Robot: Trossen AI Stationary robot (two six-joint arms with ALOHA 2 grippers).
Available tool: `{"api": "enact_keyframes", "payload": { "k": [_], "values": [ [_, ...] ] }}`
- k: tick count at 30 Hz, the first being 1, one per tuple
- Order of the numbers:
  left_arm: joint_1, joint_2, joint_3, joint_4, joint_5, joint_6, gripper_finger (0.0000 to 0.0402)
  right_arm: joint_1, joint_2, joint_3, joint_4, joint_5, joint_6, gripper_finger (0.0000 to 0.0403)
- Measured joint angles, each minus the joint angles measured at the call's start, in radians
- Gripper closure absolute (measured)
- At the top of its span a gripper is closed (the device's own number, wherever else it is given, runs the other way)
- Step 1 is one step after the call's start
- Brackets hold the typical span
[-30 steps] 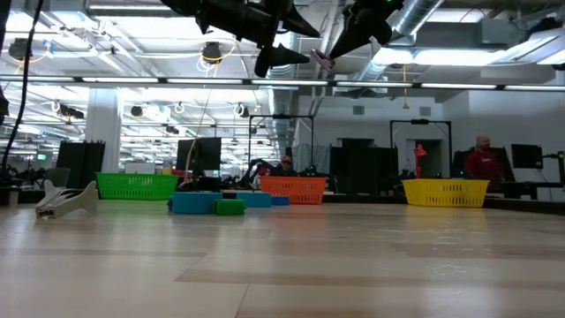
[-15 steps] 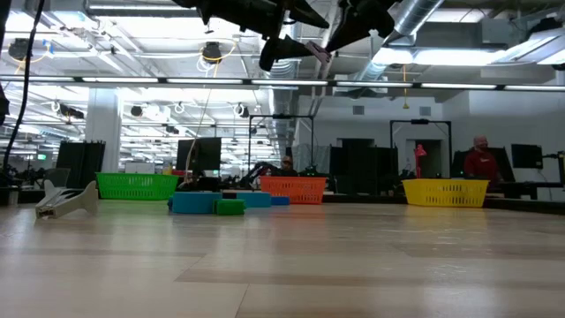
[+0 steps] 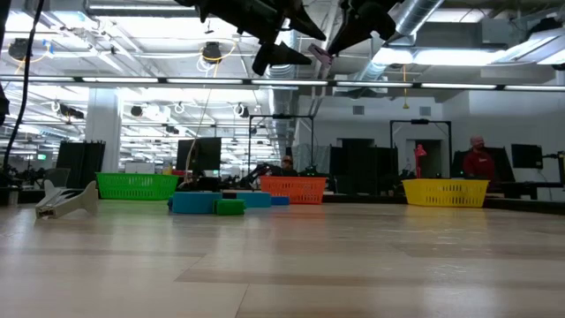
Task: Pick and place Stapler, Stapler remover, tape
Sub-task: Put the purple staple remover into the green bin
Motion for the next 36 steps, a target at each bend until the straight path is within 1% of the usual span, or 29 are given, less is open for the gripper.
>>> {"api": "enact_keyframes", "payload": {
  "k": [3,12,22,33,36],
  "values": [
    [0.004,0.0,0.0,0.0,0.0,0.0,0.0155,0.0,0.0,0.0,-0.004,-0.003,-0.008,0.0403],
    [0.004,0.0,0.0,0.0,0.01,0.0,0.0241,0.0,0.0,0.0,-0.004,-0.007,-0.021,0.0403],
    [0.004,0.0,0.0,0.001,0.012,0.004,0.0293,0.0,0.0,0.0,-0.003,-0.007,-0.035,0.0403],
    [0.005,0.0,0.0,0.0,0.023,0.004,0.0372,0.0,0.0,0.0,-0.003,-0.01,-0.035,0.0403],
    [0.005,0.0,0.0,0.001,0.023,0.011,0.0385,0.0,0.0,0.0,-0.003,-0.009,-0.035,0.0403]
  ]
}}
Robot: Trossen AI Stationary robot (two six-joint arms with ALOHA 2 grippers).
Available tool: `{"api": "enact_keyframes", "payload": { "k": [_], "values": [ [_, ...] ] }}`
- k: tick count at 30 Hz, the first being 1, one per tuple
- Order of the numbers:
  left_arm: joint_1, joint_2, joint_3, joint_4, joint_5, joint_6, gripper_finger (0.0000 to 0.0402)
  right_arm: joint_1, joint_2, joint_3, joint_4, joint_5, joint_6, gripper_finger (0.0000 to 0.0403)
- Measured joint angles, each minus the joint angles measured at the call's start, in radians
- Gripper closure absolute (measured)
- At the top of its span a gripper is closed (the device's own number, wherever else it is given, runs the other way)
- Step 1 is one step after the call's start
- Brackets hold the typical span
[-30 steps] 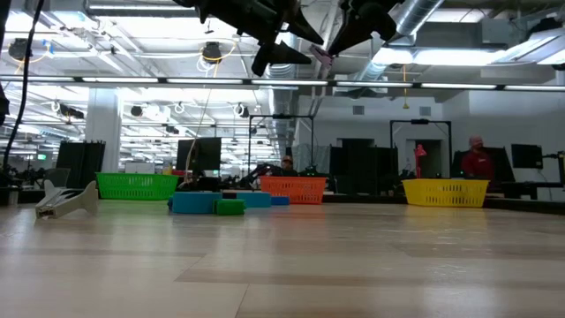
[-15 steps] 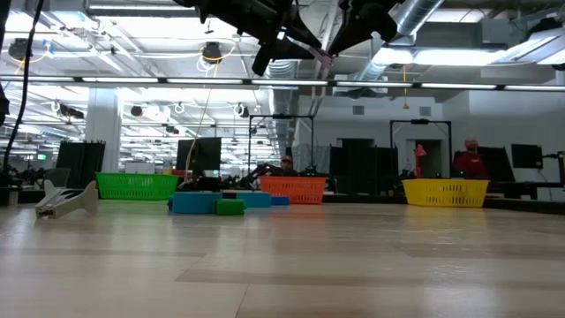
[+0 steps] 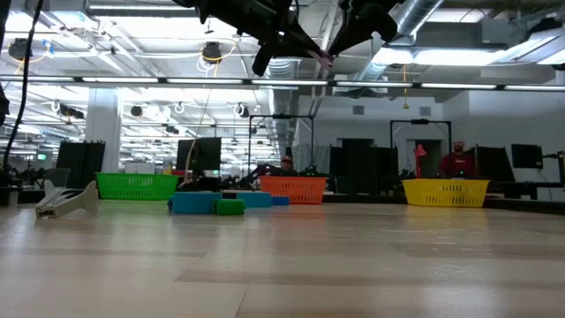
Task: Pick and place Stapler, Stapler remover, tape
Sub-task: Put the purple staple remover into the green bin
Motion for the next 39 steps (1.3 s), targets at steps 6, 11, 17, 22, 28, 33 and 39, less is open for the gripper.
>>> {"api": "enact_keyframes", "payload": {
  "k": [6,11,17,22,28,33,39],
  "values": [
    [0.0,0.0,0.0,0.002,0.0,0.03,0.0378,0.0,0.0,0.0,0.0,0.0,0.0,0.0402],
    [0.0,0.0,0.0,0.007,0.002,0.032,0.0383,0.0,0.0,0.0,0.001,-0.002,0.001,0.0383],
    [-0.001,0.0,0.0,0.01,0.01,0.032,0.038,0.0,0.0,0.0,0.005,-0.006,0.001,0.0317],
    [0.005,0.0,0.0,0.009,0.009,0.032,0.0382,0.0,0.0,0.0,0.029,-0.028,0.002,0.0266],
    [0.049,-0.009,0.0,0.0,0.008,0.033,0.0382,0.008,-0.033,-0.001,0.056,-0.034,0.013,0.0236],
    [0.11,-0.055,-0.001,-0.049,0.004,0.097,0.038,0.006,-0.082,0.0,0.086,-0.027,0.052,0.0237],
    [0.202,-0.157,0.0,-0.182,-0.044,0.166,0.0381,-0.009,-0.123,0.001,0.085,-0.025,0.117,0.0253]
  ]
}}
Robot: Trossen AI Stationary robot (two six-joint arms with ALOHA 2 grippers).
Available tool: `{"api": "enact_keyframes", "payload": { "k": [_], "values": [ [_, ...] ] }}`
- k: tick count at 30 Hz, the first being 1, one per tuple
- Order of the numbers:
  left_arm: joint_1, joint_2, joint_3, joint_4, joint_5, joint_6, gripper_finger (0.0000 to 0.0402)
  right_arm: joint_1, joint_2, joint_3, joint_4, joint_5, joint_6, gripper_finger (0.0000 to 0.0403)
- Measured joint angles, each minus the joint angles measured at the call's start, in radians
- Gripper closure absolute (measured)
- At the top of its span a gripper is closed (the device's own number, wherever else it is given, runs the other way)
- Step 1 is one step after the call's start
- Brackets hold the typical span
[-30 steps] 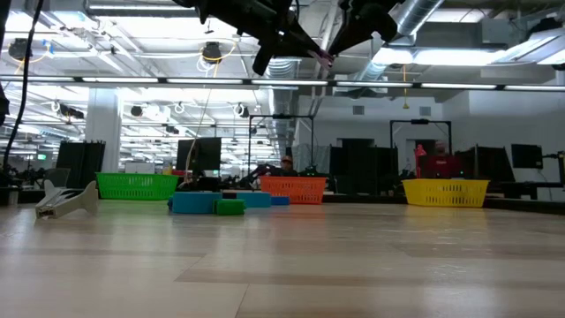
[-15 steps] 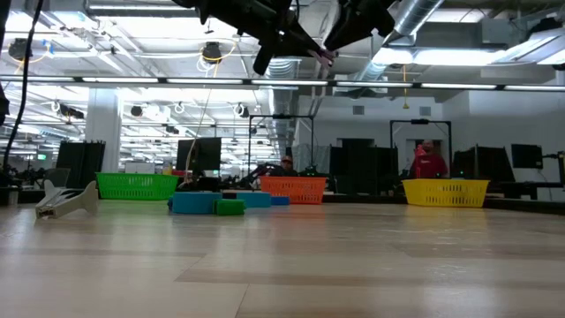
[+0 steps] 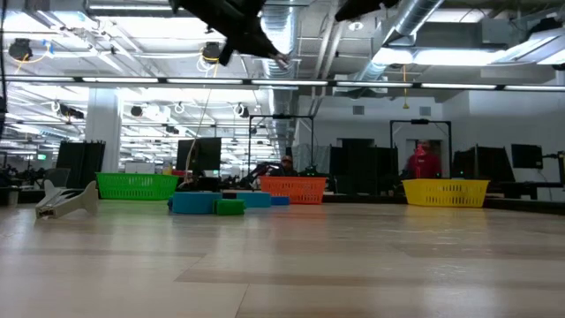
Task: Pick and place Stapler, Stapler remover, tape
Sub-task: Put the purple staple remover into the green bin
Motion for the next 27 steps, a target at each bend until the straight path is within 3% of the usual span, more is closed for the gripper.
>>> {"api": "enact_keyframes", "payload": {
  "k": [10,18,27],
  "values": [
    [0.139,-0.186,0.0,-0.27,-0.144,0.052,0.038,0.001,-0.007,0.0,-0.002,0.001,0.0,0.027],
    [0.216,-0.219,0.0,-0.477,-0.218,0.052,0.0379,0.0,-0.007,0.0,-0.002,0.001,0.0,0.0269],
    [0.289,-0.219,-0.127,-0.494,-0.222,-0.007,0.0379,0.001,-0.007,0.0,-0.002,0.001,0.0,0.027]
  ]
}}
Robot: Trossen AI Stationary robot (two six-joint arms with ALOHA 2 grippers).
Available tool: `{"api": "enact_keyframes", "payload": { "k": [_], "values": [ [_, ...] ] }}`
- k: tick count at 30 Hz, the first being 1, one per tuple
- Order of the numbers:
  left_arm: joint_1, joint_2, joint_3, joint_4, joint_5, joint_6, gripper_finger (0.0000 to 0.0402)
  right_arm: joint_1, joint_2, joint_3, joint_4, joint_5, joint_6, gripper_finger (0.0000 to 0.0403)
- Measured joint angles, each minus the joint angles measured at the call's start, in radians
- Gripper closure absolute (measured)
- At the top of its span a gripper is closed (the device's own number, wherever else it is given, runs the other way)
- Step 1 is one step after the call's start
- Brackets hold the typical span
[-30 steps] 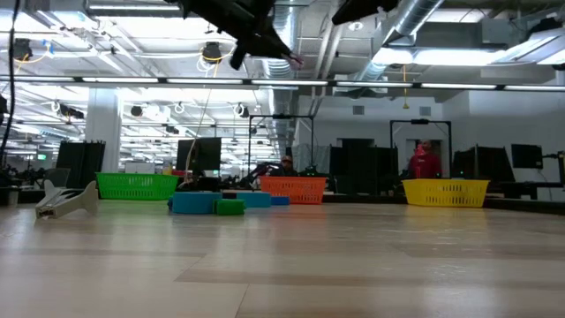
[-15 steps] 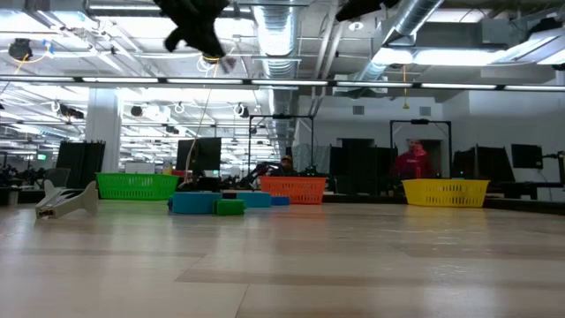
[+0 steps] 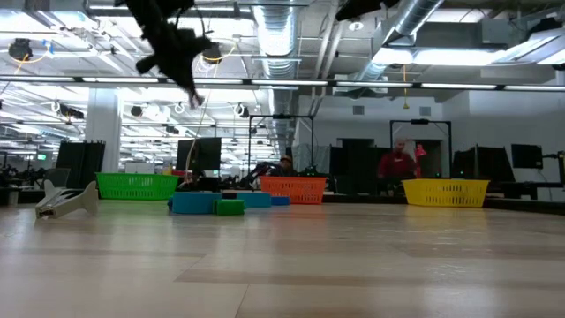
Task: Pick and place Stapler, Stapler remover, tape
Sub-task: Put the purple staple remover into the green bin
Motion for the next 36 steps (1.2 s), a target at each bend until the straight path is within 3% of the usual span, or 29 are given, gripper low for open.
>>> {"api": "enact_keyframes", "payload": {
  "k": [12,27,36],
  "values": [
    [0.073,0.001,-0.24,0.057,-0.044,-0.066,0.0377,-0.001,0.0,0.0,0.0,0.0,0.044,0.0271],
    [0.091,0.001,-0.324,0.073,-0.245,-0.066,0.0376,-0.001,0.0,0.0,0.0,0.0,0.044,0.027],
    [0.091,0.001,-0.345,0.098,-0.254,-0.066,0.0371,-0.001,0.001,0.0,0.0,0.0,0.044,0.0271]
  ]
}}
